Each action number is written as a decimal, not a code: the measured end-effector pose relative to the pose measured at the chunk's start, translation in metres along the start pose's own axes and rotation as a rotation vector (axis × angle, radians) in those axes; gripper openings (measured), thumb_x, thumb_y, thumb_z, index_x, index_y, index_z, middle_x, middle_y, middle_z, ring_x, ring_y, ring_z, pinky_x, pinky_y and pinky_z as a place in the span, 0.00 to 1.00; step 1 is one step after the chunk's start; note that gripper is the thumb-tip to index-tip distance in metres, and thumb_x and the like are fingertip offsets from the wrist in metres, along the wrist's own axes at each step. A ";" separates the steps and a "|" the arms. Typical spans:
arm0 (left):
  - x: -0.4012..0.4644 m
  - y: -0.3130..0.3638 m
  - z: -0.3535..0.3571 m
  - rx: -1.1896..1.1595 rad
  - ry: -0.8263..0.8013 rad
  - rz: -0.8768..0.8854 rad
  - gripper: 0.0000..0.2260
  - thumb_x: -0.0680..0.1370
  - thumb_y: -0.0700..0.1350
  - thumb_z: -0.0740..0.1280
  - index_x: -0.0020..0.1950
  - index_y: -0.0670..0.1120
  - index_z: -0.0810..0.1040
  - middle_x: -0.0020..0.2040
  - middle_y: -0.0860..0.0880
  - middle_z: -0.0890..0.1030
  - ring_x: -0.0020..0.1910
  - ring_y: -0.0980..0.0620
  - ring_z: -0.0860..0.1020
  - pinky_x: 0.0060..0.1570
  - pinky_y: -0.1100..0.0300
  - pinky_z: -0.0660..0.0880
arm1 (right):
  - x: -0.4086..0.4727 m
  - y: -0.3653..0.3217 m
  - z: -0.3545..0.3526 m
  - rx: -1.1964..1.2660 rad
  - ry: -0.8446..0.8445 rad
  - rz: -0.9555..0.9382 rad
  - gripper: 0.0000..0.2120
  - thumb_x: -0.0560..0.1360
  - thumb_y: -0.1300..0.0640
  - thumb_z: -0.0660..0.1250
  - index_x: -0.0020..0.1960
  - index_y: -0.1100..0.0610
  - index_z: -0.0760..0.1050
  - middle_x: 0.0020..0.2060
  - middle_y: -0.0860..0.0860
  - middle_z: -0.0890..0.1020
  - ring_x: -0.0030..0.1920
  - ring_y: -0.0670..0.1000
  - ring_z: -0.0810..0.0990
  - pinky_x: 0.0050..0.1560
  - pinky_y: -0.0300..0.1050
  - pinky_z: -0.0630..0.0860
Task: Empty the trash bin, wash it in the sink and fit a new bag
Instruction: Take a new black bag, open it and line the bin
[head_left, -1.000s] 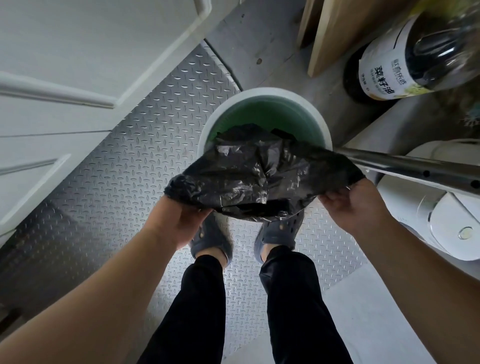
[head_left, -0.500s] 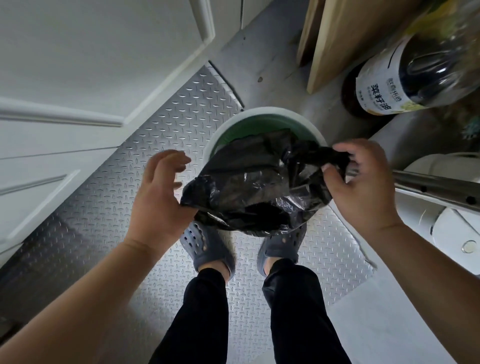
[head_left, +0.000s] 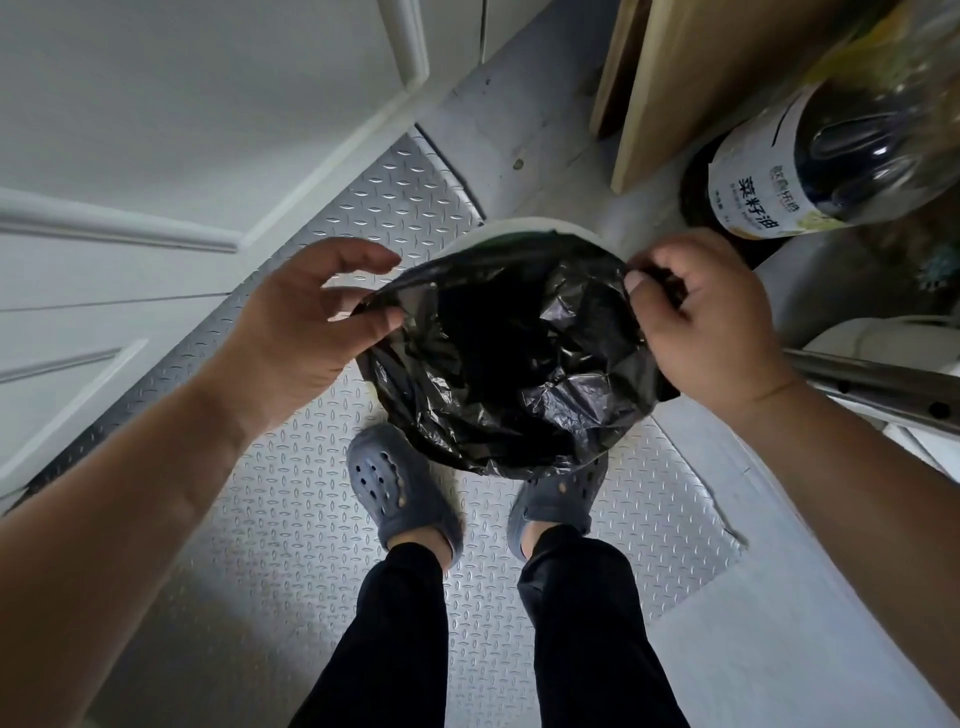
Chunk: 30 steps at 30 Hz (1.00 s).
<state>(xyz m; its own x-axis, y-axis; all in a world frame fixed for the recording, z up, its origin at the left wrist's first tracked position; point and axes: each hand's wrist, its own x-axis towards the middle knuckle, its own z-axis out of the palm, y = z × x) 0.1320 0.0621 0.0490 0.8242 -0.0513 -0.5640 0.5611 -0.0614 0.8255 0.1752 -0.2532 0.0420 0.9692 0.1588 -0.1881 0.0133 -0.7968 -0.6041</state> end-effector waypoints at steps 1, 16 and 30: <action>0.000 0.002 0.002 0.074 0.004 0.029 0.21 0.72 0.36 0.75 0.55 0.61 0.80 0.54 0.53 0.83 0.49 0.40 0.83 0.51 0.56 0.80 | 0.003 -0.002 -0.001 0.087 -0.016 0.060 0.05 0.77 0.59 0.67 0.46 0.58 0.81 0.37 0.48 0.78 0.36 0.39 0.73 0.40 0.26 0.67; 0.050 -0.015 -0.003 -0.665 -0.035 -0.575 0.10 0.73 0.47 0.70 0.51 0.43 0.83 0.43 0.47 0.84 0.40 0.50 0.84 0.45 0.57 0.81 | 0.079 0.011 0.005 0.737 -0.373 0.667 0.05 0.74 0.60 0.73 0.39 0.56 0.81 0.29 0.49 0.84 0.31 0.48 0.84 0.34 0.39 0.81; 0.083 -0.062 0.019 -0.494 0.058 -0.719 0.05 0.75 0.48 0.71 0.44 0.47 0.83 0.46 0.48 0.85 0.45 0.48 0.85 0.47 0.50 0.83 | 0.102 0.038 0.032 0.717 -0.453 0.914 0.10 0.70 0.51 0.76 0.48 0.55 0.84 0.46 0.53 0.88 0.47 0.54 0.87 0.51 0.51 0.83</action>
<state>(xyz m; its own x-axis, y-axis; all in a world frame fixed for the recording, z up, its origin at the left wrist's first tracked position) 0.1643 0.0430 -0.0492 0.2525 -0.1143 -0.9608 0.9045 0.3806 0.1924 0.2667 -0.2490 -0.0248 0.3790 0.0144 -0.9253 -0.8957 -0.2458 -0.3707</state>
